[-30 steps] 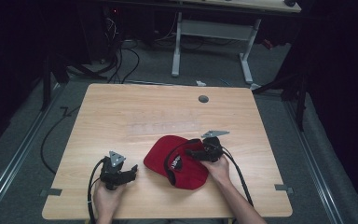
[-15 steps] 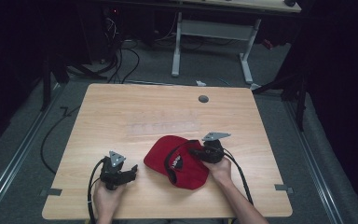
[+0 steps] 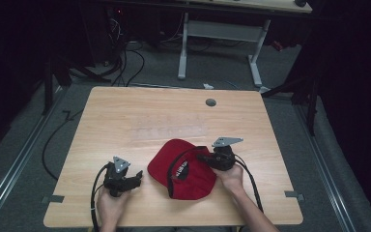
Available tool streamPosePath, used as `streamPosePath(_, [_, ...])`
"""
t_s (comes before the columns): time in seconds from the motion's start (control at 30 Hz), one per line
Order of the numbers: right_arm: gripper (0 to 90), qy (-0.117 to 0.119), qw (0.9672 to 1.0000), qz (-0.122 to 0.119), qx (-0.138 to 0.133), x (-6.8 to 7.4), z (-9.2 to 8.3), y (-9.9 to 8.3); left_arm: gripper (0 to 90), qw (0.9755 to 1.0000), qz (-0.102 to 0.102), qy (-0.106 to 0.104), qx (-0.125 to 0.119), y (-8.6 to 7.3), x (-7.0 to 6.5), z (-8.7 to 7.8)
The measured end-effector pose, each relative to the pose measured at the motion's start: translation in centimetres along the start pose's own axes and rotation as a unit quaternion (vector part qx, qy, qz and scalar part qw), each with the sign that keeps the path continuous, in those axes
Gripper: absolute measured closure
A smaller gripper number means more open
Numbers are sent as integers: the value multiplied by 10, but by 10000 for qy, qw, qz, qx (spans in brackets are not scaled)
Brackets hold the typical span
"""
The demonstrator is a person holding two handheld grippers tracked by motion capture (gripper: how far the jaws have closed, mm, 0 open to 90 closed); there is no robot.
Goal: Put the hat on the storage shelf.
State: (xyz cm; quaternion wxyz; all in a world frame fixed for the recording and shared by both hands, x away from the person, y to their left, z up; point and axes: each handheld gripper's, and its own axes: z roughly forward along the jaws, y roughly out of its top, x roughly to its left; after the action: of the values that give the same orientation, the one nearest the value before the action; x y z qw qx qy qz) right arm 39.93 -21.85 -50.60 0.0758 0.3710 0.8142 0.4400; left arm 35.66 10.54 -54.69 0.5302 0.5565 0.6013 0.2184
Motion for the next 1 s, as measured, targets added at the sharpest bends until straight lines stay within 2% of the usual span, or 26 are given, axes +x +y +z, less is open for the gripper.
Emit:
streamPosePath(0.23, [855, 42, 9999, -42, -89, 7, -14, 4, 266, 10000, 2, -3, 2, 0, 0, 0])
streamPosePath(0.37, [855, 91, 9997, 86, -221, 8, -24, 7, 270, 10000, -24, 11, -12, 0, 0, 0])
streamPosePath(0.5, [855, 66, 9997, 77, -232, 9, -31, 9, 273, 10000, -25, 25, -20, 0, 0, 0])
streamPosePath(0.7, [855, 56, 9993, 106, -357, 10, -45, 12, 225, 10000, 23, -19, 42, -1, -2, 1])
streamPosePath(1.0, [855, -171, 9990, 134, -393, 8, -74, 14, 243, 9999, 34, -54, 86, -3, -6, -2])
